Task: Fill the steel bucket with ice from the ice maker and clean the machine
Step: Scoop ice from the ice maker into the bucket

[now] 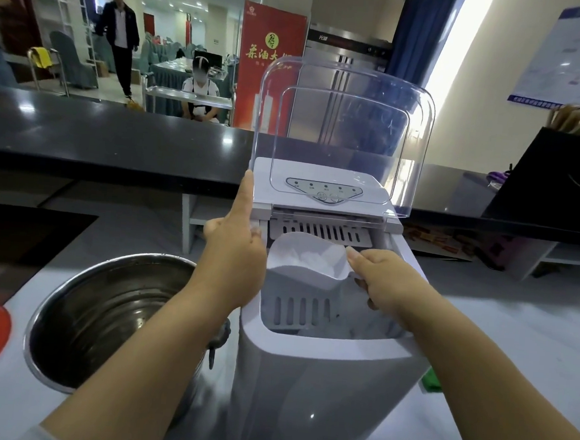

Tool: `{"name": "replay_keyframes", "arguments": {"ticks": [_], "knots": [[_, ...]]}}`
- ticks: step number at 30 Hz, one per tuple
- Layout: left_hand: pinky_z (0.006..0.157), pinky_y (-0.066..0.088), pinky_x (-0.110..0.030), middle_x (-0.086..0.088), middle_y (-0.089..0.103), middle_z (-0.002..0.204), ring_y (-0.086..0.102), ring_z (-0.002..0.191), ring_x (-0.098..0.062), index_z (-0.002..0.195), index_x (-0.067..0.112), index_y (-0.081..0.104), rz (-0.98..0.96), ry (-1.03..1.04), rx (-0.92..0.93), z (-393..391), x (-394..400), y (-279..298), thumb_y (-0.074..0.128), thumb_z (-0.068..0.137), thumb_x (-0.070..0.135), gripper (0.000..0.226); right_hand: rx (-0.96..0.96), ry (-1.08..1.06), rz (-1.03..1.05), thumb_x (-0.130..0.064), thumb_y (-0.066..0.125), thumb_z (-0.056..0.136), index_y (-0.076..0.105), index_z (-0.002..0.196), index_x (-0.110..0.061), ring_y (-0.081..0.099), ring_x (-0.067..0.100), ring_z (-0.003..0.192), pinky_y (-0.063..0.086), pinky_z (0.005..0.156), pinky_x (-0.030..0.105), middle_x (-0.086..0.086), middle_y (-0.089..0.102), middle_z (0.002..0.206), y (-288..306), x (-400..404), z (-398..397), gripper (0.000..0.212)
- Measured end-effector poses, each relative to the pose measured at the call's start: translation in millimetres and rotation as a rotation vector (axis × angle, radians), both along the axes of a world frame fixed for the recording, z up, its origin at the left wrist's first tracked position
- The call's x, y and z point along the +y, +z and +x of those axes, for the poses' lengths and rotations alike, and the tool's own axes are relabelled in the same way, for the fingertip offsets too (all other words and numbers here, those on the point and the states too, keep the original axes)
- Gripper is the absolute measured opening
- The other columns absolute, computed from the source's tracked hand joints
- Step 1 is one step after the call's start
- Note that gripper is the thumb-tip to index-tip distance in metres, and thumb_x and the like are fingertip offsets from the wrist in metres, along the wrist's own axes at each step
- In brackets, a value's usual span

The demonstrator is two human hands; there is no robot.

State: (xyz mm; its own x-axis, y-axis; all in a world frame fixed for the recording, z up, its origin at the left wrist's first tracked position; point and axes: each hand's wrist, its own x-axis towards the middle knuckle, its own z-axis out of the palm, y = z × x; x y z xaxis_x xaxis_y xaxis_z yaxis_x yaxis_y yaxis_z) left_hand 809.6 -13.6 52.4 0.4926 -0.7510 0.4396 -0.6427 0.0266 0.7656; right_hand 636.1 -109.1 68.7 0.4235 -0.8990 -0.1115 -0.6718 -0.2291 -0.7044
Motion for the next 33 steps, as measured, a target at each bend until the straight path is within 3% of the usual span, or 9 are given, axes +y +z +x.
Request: {"name": "replay_keyframes", "arguments": {"ticks": [3, 5, 9, 11, 13, 17, 22, 28, 33], "knots": [[0.064, 0.039, -0.013, 0.012, 0.038, 0.075, 0.046, 0.082, -0.022, 0.148, 0.041, 0.001, 0.031, -0.039, 0.157, -0.2, -0.4, -5.4, 0.031, 0.097, 0.001, 0.072, -0.069, -0.027, -0.041, -0.038, 0.040, 0.100, 0.045, 0.072, -0.012, 0.033, 0.018, 0.054, 0.030, 0.060, 0.030, 0.005, 0.039, 0.064, 1.6, 1.4, -2.2, 0.038], [0.059, 0.040, -0.008, 0.017, 0.036, 0.073, 0.050, 0.096, -0.028, 0.147, 0.044, 0.003, 0.016, -0.053, 0.197, -4.4, 2.7, -3.0, 0.030, 0.098, 0.001, 0.071, -0.132, -0.061, -0.083, -0.035, 0.041, 0.100, 0.043, 0.071, -0.012, 0.033, 0.019, 0.055, 0.030, 0.060, 0.031, 0.006, 0.039, 0.064, 3.6, 3.6, -4.0, 0.038], [0.057, 0.040, -0.007, 0.023, 0.042, 0.084, 0.052, 0.088, -0.012, 0.147, 0.048, 0.005, 0.022, -0.051, 0.189, -3.9, 7.0, -0.1, 0.031, 0.099, 0.006, 0.068, -0.218, -0.111, -0.133, -0.032, 0.043, 0.099, 0.049, 0.072, 0.004, 0.039, 0.021, 0.061, 0.030, 0.060, 0.032, 0.011, 0.045, 0.068, 5.8, 7.8, -6.5, 0.046], [0.062, 0.038, -0.002, 0.018, 0.051, 0.114, 0.048, 0.082, 0.005, 0.147, 0.045, 0.012, -0.006, -0.057, 0.218, -3.5, 10.2, 0.7, 0.034, 0.100, 0.011, 0.062, -0.260, -0.119, -0.145, -0.032, 0.044, 0.098, 0.052, 0.079, 0.011, 0.037, 0.021, 0.060, 0.029, 0.060, 0.032, 0.012, 0.044, 0.068, 6.7, 10.8, -6.5, 0.048], [0.079, 0.041, -0.015, 0.014, 0.048, 0.132, 0.051, 0.091, 0.007, 0.146, 0.039, 0.023, -0.046, -0.060, 0.232, -3.0, 15.1, 0.7, 0.038, 0.100, 0.016, 0.054, -0.299, -0.122, -0.166, -0.032, 0.046, 0.098, 0.050, 0.077, 0.013, 0.032, 0.018, 0.051, 0.026, 0.055, 0.030, 0.010, 0.038, 0.063, 8.1, 13.6, -4.9, 0.050], [0.070, 0.040, -0.014, 0.015, 0.053, 0.111, 0.053, 0.093, 0.002, 0.142, 0.027, 0.034, -0.092, 0.018, 0.229, 0.1, 29.6, -2.6, 0.045, 0.098, 0.025, 0.045, -0.359, -0.108, -0.187, -0.033, 0.047, 0.097, 0.046, 0.069, 0.006, 0.021, 0.009, 0.037, 0.021, 0.050, 0.027, 0.002, 0.030, 0.054, 13.7, 21.7, 3.4, 0.049], [0.068, 0.040, -0.009, 0.020, 0.055, 0.094, 0.054, 0.088, 0.005, 0.123, 0.023, 0.051, -0.121, 0.124, 0.099, 16.4, 51.2, -12.0, 0.051, 0.096, 0.025, 0.027, -0.328, -0.056, -0.207, -0.040, 0.045, 0.097, 0.062, 0.090, 0.006, 0.036, 0.014, 0.052, 0.033, 0.056, 0.035, 0.020, 0.053, 0.067, 19.6, 39.0, 18.0, 0.050], [0.071, 0.038, -0.013, 0.008, 0.057, 0.093, 0.052, 0.086, -0.003, 0.104, 0.017, 0.063, -0.009, 0.236, -0.133, 52.8, 84.8, -24.5, 0.053, 0.094, 0.020, 0.014, -0.252, 0.026, -0.339, -0.037, 0.043, 0.098, 0.061, 0.101, 0.010, 0.053, 0.040, 0.078, 0.044, 0.069, 0.045, 0.029, 0.063, 0.097, 28.1, 64.2, 44.1, 0.050], [0.093, 0.032, -0.032, -0.004, 0.062, 0.114, 0.051, 0.110, -0.028, 0.115, 0.014, 0.063, 0.181, 0.350, -0.232, 89.7, 98.6, -48.8, 0.056, 0.091, 0.020, 0.025, -0.191, 0.124, -0.487, -0.036, 0.041, 0.099, 0.062, 0.086, 0.008, 0.051, 0.035, 0.069, 0.045, 0.067, 0.043, 0.025, 0.062, 0.079, 25.8, 75.3, 67.2, 0.050]]}}
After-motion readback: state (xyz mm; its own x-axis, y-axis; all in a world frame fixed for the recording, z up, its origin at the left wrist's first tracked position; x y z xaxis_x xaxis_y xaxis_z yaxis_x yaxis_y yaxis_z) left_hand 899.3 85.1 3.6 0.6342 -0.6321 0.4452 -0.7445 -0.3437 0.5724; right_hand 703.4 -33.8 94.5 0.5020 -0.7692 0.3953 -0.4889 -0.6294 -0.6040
